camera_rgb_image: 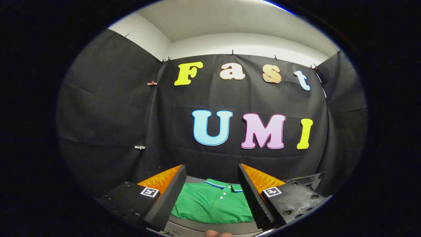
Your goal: Put the clothes into the washing machine and then close the washing machine lid.
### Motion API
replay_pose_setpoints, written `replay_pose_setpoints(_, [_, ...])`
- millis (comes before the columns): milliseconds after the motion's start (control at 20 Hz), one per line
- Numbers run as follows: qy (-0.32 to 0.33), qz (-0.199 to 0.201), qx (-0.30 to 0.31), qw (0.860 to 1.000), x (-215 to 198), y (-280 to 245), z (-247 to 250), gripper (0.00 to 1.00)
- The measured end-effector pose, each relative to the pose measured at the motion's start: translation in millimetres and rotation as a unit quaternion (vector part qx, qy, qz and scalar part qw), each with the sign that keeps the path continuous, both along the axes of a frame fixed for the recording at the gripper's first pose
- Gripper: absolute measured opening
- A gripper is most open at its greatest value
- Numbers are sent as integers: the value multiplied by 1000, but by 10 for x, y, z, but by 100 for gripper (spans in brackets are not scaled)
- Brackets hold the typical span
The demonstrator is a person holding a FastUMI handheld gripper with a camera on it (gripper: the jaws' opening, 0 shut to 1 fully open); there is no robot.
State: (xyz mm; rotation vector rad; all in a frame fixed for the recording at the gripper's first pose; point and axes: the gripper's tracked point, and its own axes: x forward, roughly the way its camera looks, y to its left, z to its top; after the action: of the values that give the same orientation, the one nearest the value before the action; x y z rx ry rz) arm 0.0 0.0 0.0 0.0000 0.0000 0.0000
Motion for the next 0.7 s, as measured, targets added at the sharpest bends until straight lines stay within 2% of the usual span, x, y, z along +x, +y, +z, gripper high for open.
replay_pose_setpoints(700, [20,7,-4,1000,-67,-91,-286,99])
